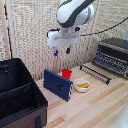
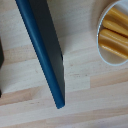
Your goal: Kindly spot and seek the red cup placed ahead of you. Cautiously adjust your gripper towards the red cup, gripping it gently. Find the after-storage area of the caddy. Relocate the red cup in your grip over the rear portion and softly release it into the compartment.
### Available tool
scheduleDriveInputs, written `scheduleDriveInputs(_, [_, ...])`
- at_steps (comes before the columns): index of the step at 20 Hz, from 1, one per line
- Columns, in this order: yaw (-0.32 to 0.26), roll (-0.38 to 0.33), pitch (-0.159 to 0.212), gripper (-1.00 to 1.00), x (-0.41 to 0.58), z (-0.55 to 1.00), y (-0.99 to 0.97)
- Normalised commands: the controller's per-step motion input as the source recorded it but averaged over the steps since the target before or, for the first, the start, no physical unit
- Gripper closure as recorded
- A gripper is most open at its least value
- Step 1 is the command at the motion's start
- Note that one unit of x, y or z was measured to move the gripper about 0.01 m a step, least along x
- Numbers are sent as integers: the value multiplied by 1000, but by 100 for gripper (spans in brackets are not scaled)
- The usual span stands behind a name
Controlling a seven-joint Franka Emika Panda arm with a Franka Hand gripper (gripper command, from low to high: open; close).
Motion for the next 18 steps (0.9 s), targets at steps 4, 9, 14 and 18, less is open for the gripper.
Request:
scheduleDriveInputs(4, [-23, 65, 4, -100, 284, -191, -634])
scheduleDriveInputs(9, [0, 81, 1, -100, 341, -200, -822])
scheduleDriveInputs(14, [30, 74, 24, -100, 263, -165, -735])
scheduleDriveInputs(18, [43, 49, 56, -100, 246, -212, -544])
